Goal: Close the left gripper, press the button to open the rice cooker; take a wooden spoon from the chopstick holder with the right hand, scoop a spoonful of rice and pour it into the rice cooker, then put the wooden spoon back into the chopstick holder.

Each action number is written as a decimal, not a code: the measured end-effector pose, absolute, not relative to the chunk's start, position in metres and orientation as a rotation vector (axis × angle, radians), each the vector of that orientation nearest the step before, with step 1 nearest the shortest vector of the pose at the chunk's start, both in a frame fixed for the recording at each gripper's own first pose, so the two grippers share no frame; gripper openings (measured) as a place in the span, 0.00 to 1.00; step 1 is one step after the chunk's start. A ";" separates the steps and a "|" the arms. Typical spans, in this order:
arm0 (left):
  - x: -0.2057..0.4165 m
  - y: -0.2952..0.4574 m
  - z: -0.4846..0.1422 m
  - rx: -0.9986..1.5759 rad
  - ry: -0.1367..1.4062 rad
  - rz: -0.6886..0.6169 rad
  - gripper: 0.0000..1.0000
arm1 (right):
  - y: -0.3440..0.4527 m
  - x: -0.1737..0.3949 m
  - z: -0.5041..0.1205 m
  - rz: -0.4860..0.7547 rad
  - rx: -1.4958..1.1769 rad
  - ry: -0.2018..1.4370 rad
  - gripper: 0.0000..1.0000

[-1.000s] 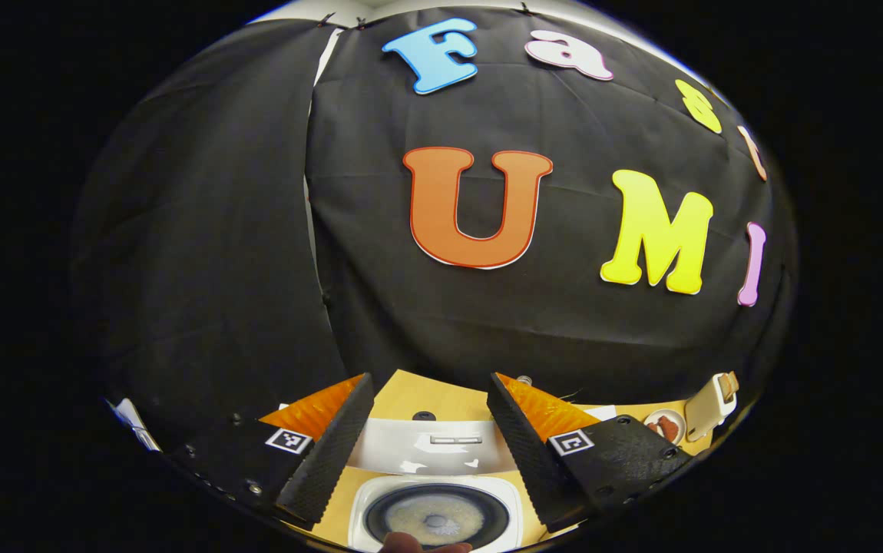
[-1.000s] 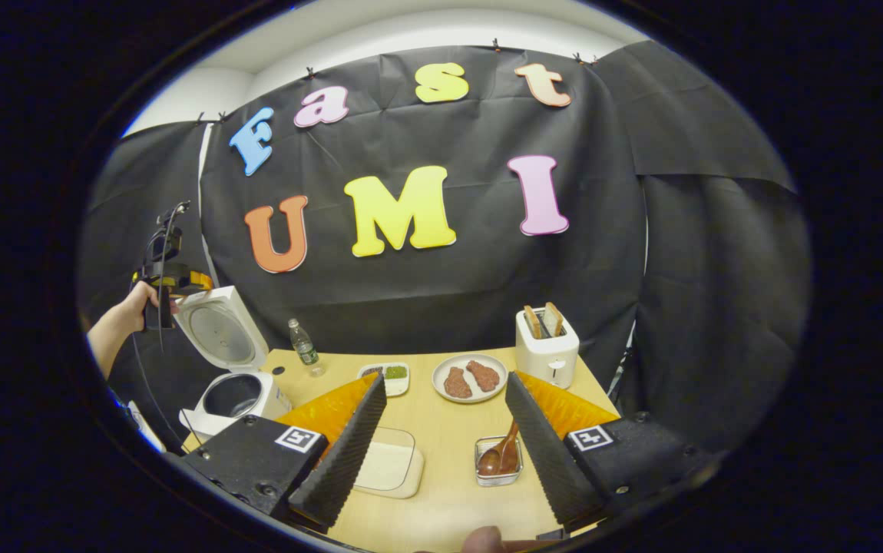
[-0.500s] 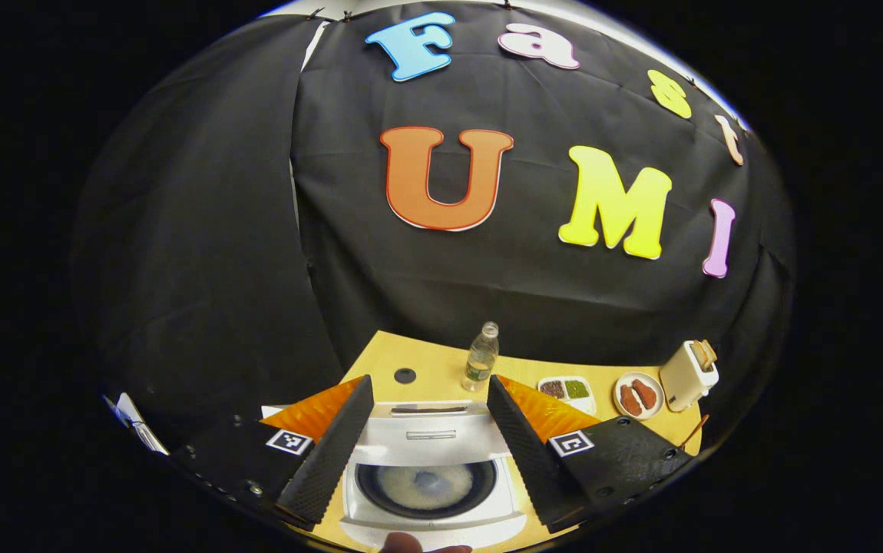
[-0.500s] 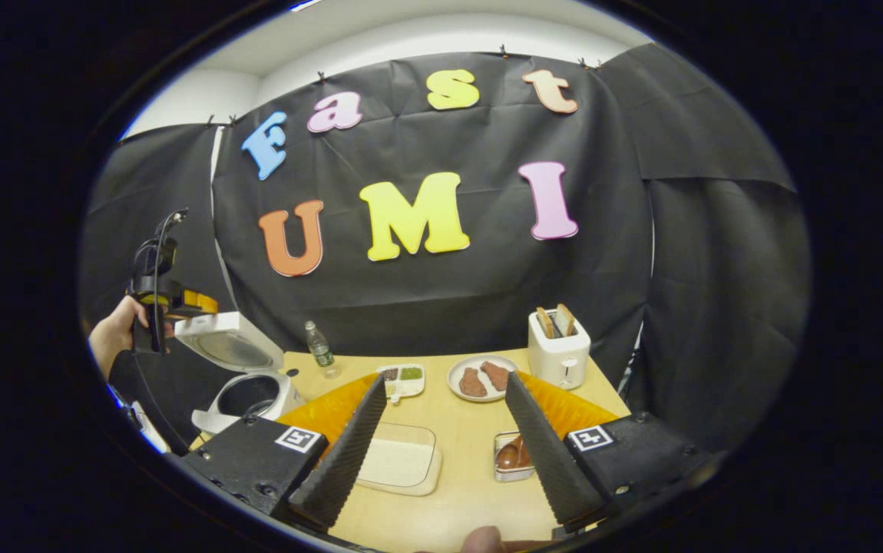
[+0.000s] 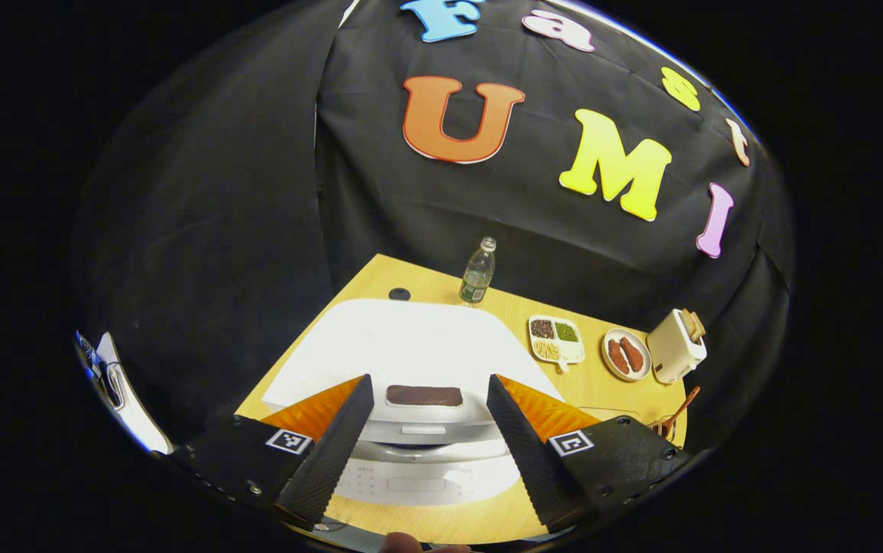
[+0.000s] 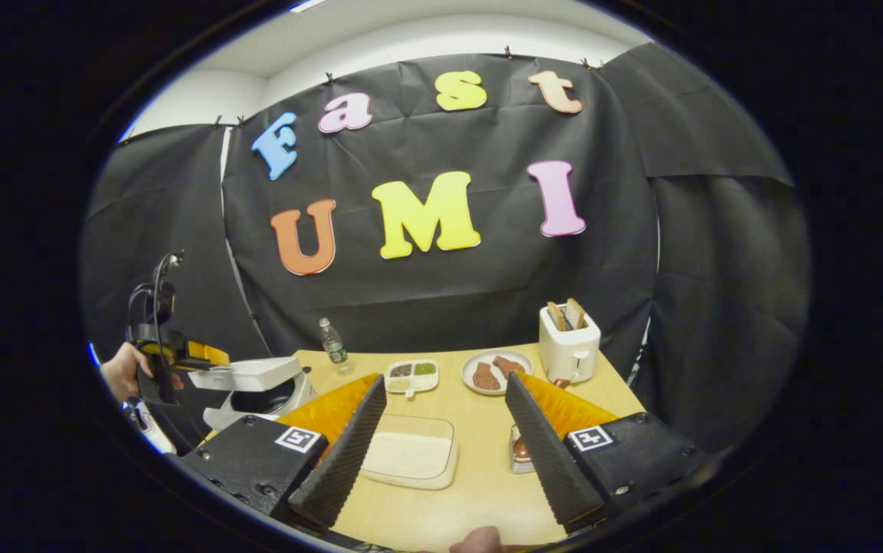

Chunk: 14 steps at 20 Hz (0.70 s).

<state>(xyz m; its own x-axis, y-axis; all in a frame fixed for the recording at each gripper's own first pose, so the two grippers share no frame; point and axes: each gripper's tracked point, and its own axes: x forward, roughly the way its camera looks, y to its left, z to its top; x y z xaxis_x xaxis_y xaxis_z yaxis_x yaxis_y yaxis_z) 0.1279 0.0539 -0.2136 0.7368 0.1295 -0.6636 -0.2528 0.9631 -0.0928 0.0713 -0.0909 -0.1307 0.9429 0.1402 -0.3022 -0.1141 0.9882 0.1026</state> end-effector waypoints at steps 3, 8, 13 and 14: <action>0.118 0.050 -0.233 -0.169 0.751 0.207 0.97 | -0.087 0.066 -0.132 0.138 0.076 0.320 1.00; 0.109 0.047 -0.261 -0.182 0.781 0.223 0.97 | -0.076 0.065 -0.132 0.160 0.107 0.329 1.00; 0.097 0.044 -0.285 -0.205 0.808 0.244 0.98 | -0.065 0.073 -0.134 0.186 0.127 0.340 1.00; 0.094 0.043 -0.289 -0.212 0.813 0.254 0.97 | -0.061 0.075 -0.133 0.192 0.151 0.344 1.00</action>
